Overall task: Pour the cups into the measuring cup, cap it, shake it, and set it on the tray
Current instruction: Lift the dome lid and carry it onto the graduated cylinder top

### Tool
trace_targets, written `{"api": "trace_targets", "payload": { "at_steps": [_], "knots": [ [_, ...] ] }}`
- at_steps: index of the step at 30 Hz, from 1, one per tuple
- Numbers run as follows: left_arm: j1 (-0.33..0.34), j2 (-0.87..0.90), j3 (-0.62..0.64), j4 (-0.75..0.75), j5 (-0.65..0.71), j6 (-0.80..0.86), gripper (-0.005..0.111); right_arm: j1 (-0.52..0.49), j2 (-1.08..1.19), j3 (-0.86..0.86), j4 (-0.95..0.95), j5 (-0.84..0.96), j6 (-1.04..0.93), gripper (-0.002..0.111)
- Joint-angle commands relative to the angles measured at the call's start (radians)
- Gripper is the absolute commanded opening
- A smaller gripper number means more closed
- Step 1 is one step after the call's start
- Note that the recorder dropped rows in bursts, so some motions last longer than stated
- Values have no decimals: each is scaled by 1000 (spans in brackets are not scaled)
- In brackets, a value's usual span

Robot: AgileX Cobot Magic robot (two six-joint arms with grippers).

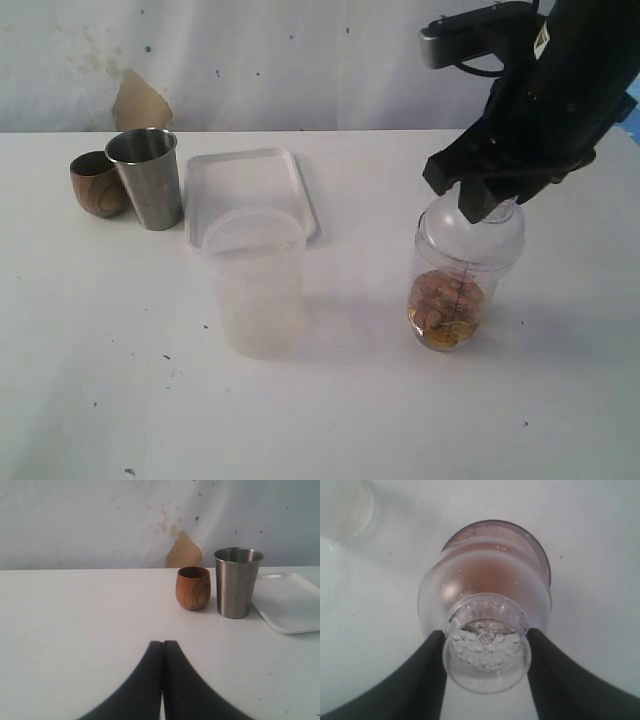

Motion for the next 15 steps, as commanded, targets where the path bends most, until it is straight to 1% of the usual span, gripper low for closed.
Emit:
{"api": "trace_targets", "payload": {
  "at_steps": [1, 15],
  "knots": [
    [-4, -4, 5, -6, -3, 2, 0, -13, -2, -6, -6, 2, -13, 0],
    [-4, -4, 5, -6, -3, 2, 0, -13, -2, -6, -37, -8, -13, 0]
  ]
}}
